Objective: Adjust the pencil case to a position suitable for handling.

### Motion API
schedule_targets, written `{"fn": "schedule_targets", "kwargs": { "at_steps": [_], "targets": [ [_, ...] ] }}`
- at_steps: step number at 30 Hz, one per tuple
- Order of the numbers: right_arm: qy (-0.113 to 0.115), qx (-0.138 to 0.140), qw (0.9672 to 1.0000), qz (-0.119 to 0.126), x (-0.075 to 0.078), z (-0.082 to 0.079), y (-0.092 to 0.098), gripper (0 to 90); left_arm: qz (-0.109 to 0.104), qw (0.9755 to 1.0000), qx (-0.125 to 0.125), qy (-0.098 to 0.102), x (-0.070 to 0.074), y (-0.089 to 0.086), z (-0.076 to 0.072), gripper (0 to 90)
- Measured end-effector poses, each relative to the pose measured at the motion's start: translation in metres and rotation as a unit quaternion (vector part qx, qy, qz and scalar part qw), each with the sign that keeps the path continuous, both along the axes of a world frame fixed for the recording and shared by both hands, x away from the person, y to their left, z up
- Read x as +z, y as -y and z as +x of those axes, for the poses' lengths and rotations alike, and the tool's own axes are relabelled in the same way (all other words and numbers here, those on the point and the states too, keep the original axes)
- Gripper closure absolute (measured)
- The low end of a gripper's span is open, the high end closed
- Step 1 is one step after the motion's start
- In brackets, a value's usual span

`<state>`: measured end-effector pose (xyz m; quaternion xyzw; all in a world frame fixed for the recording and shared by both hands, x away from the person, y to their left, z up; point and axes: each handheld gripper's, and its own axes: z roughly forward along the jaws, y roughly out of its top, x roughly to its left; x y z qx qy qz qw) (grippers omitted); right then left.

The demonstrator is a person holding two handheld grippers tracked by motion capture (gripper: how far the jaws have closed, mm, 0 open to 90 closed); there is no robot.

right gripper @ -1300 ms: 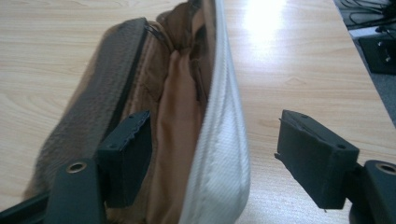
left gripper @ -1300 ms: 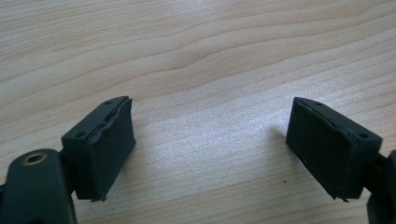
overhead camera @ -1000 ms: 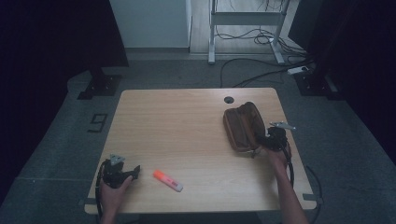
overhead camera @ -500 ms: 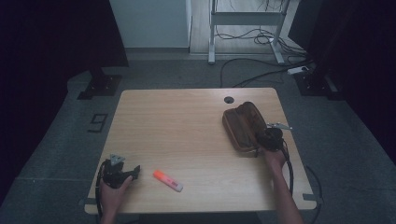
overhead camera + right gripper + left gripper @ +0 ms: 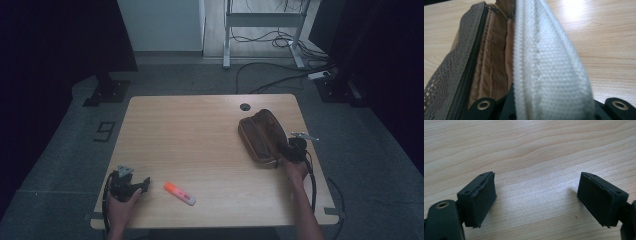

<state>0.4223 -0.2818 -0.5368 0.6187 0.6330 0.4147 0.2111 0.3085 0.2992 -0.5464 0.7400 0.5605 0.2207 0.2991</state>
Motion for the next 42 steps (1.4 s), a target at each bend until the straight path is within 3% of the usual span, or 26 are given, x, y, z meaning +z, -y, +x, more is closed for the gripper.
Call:
{"fn": "schedule_targets", "kwargs": {
  "at_steps": [12,19,42],
  "targets": [
    [0.016,0.002,0.9995,0.028,0.007,-0.010,0.007,81.6,0.000,1.0000,-0.001,0.000,0.000,0.000,0.000,15.0],
    [0.038,0.009,0.9979,0.052,0.012,-0.015,0.011,81.8,0.000,1.0000,0.000,0.000,0.000,0.000,0.000,15.0],
    [0.078,0.078,0.9926,0.051,0.037,-0.028,-0.003,80.6,-0.001,1.0000,0.000,0.000,0.000,0.000,0.000,15.0]
  ]
}}
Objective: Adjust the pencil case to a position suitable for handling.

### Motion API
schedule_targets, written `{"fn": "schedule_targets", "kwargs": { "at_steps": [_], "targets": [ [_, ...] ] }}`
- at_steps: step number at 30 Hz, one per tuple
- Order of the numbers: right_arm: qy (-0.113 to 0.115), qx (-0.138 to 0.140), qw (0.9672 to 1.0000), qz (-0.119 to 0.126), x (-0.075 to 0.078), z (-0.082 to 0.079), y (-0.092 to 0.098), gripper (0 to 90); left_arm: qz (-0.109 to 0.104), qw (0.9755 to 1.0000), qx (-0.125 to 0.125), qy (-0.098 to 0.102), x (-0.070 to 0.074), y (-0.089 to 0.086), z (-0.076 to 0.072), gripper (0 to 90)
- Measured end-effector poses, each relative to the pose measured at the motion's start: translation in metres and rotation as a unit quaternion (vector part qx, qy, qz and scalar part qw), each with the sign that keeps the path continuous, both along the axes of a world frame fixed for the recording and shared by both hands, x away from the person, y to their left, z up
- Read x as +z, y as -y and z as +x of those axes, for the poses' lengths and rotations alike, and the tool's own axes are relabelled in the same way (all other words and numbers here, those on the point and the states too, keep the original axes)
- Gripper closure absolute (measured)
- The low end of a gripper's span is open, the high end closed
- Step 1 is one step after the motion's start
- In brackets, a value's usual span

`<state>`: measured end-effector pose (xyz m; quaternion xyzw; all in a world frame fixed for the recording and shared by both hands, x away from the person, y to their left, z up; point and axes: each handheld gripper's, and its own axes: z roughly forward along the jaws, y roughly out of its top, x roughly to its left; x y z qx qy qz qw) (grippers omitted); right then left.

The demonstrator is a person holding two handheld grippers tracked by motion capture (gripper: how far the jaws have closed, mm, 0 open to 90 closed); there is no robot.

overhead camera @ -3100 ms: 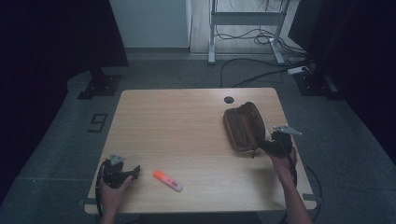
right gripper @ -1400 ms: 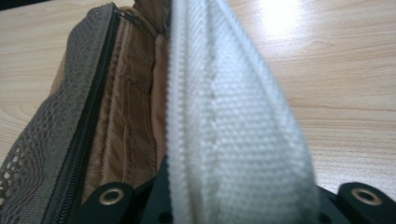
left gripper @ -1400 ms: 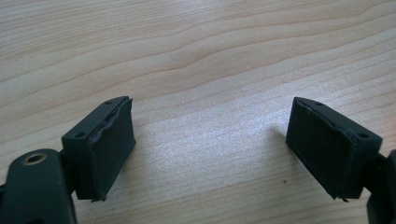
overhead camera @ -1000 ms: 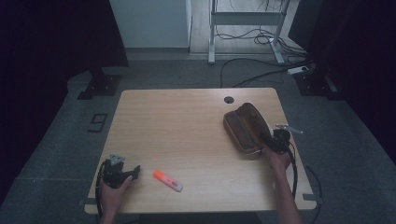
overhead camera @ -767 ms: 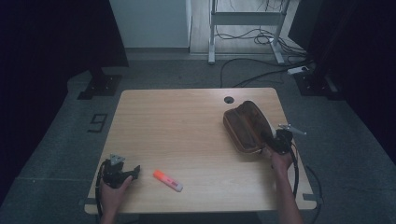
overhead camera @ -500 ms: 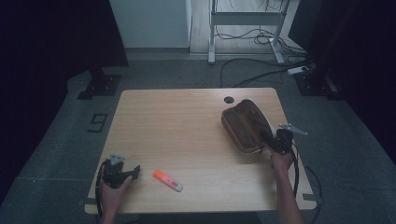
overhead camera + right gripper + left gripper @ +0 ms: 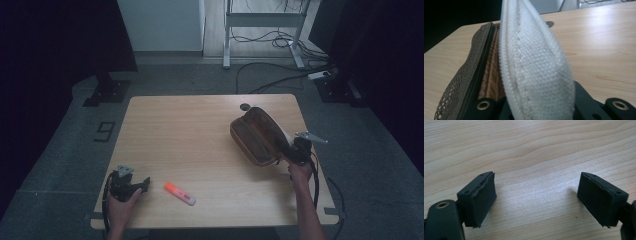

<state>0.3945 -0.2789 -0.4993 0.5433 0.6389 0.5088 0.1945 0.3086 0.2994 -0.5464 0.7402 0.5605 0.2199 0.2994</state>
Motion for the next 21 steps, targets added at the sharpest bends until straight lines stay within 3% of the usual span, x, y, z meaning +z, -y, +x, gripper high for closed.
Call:
{"fn": "schedule_targets", "kwargs": {
  "at_steps": [21],
  "targets": [
    [0.009,0.073,0.9971,-0.020,0.004,-0.003,-0.034,80.1,0.000,1.0000,0.000,0.000,0.000,0.000,0.000,15.0]
  ]
}}
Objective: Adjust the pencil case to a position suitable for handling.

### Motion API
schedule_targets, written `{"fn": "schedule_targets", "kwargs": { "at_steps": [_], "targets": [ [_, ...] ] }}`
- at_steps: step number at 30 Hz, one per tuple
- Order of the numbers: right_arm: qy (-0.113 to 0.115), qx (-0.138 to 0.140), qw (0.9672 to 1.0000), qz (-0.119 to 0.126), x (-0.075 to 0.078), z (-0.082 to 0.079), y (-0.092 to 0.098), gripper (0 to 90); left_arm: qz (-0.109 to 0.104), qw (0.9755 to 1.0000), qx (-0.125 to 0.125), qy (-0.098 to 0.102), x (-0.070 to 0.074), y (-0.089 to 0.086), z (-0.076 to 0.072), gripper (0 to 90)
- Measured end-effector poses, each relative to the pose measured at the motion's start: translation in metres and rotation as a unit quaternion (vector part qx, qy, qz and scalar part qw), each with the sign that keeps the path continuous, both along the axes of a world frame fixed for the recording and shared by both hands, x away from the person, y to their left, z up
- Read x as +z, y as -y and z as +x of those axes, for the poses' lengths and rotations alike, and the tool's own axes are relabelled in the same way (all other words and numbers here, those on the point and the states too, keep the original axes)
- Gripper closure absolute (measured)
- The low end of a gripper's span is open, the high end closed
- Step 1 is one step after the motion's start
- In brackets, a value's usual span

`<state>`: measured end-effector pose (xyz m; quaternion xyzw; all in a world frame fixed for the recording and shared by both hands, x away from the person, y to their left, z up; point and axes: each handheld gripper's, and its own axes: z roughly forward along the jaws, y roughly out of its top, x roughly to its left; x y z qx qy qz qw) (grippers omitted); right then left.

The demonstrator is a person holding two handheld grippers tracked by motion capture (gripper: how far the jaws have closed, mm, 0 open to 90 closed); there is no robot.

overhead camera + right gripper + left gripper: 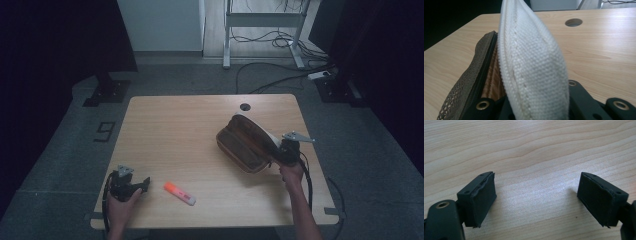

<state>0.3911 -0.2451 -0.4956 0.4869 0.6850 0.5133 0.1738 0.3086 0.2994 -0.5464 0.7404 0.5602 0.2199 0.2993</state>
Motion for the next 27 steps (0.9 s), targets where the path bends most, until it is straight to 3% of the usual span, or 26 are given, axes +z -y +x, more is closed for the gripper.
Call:
{"fn": "schedule_targets", "kwargs": {
  "at_steps": [10,27],
  "targets": [
    [0.008,0.036,0.9993,-0.005,0.001,-0.003,-0.016,80.1,0.000,1.0000,0.000,0.000,0.000,0.000,0.000,15.0],
    [0.004,0.075,0.9970,-0.020,-0.006,-0.003,-0.038,80.1,0.000,1.0000,0.000,0.000,0.000,0.000,0.000,15.0]
  ]
}}
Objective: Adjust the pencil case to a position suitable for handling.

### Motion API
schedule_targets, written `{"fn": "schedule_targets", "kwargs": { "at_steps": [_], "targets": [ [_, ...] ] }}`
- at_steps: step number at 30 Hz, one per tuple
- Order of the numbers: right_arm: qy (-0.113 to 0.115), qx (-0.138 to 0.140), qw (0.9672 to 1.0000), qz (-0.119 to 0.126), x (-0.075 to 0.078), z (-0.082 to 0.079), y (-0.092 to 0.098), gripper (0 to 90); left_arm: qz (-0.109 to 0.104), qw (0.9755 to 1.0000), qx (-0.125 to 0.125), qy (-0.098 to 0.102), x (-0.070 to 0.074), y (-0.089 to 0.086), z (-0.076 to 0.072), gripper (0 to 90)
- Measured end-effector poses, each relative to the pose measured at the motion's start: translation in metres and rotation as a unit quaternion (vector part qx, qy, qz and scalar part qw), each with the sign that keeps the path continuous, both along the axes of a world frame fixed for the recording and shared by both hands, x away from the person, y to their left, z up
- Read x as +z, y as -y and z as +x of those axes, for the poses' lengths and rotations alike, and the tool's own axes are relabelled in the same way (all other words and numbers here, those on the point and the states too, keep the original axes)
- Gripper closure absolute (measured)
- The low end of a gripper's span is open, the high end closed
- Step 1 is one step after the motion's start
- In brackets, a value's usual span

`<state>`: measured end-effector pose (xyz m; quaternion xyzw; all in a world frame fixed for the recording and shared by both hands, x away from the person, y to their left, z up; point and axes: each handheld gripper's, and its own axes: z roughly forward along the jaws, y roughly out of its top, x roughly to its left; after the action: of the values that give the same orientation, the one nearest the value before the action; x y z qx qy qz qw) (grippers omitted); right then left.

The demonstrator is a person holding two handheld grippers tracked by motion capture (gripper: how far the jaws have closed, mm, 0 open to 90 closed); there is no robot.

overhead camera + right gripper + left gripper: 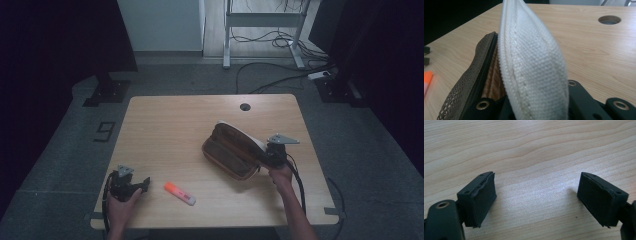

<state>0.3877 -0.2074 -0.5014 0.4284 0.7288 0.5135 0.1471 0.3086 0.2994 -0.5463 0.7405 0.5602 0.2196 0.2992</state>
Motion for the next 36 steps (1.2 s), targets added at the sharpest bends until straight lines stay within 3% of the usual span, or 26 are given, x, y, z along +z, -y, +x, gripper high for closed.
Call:
{"fn": "schedule_targets", "kwargs": {
  "at_steps": [9,16,19,26,30,31,32,36],
  "targets": [
    [0.002,0.033,0.9994,-0.009,-0.006,0.000,-0.011,80.1,0.000,1.0000,0.000,0.000,0.000,0.000,0.000,15.0],
    [-0.018,0.050,0.9985,-0.012,-0.015,0.004,-0.015,79.5,0.000,1.0000,0.000,0.000,0.000,0.000,0.000,15.0],
    [-0.029,0.047,0.9984,-0.005,-0.017,0.007,-0.013,78.4,0.000,1.0000,0.000,0.000,0.000,0.000,0.000,15.0],
    [-0.049,0.038,0.9976,-0.030,-0.024,0.011,-0.011,74.3,0.000,1.0000,0.000,0.000,0.000,0.000,0.000,15.0],
    [-0.047,0.037,0.9976,-0.034,-0.024,0.011,-0.011,68.1,0.000,1.0000,0.000,0.000,0.000,0.000,0.000,15.0],
    [-0.037,0.032,0.9981,-0.038,-0.021,0.009,-0.011,59.6,0.000,1.0000,0.000,0.000,0.000,0.000,0.000,15.0],
    [-0.037,0.032,0.9981,-0.038,-0.021,0.009,-0.011,59.6,0.000,1.0000,0.000,0.000,0.000,0.000,0.000,15.0],
    [-0.002,0.015,0.9991,-0.038,-0.012,0.003,-0.011,42.4,0.000,1.0000,0.000,0.000,0.000,0.000,0.000,15.0]
  ]
}}
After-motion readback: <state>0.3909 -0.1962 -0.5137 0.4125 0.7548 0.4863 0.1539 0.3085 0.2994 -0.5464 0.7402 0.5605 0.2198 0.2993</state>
